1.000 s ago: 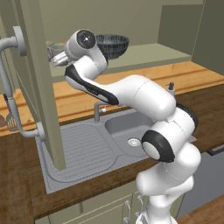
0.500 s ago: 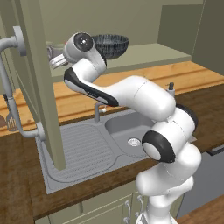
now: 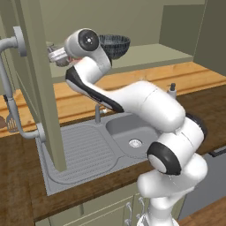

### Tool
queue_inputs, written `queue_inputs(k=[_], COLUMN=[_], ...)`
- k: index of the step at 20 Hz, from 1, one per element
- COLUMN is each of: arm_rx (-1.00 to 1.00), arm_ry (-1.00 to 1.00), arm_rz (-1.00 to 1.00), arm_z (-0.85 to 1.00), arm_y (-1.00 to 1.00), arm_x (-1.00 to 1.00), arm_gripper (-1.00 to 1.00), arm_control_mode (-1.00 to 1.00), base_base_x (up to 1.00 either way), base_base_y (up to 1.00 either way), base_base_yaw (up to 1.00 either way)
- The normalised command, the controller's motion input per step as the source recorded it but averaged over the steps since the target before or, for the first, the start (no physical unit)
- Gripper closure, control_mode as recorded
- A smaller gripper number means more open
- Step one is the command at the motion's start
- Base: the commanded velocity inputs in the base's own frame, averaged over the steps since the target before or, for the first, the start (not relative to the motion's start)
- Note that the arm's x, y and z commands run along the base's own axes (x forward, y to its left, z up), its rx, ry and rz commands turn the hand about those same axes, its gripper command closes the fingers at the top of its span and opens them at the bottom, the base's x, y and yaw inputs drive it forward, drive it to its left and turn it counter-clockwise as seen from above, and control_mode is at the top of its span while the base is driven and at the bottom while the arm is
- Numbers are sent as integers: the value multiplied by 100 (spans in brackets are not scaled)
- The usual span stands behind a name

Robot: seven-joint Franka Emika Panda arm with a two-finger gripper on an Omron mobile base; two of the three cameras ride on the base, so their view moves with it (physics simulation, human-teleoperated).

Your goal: Gather all objects into one cabinet and sort the glasses and bowls to opposite sides.

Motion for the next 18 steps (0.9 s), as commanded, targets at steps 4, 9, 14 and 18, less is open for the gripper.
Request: queue_inputs(k=[4,9,14,18], arm_rx=[12,10,20,20], arm_ry=[-29,-23,-17,-14], arm_rz=[0,0,1,1], arm_z=[10,-84,-100,-100], arm_y=[-40,-70,-99,-99], arm_x=[-100,-100,-100,-100], arm_gripper=[-100,-100,-100,-100], arm_control_mode=[-100,-100,-100,-100], base_base_x=[0,0,0,0], base_base_y=[0,0,0,0], base_base_yaw=[0,0,0,0])
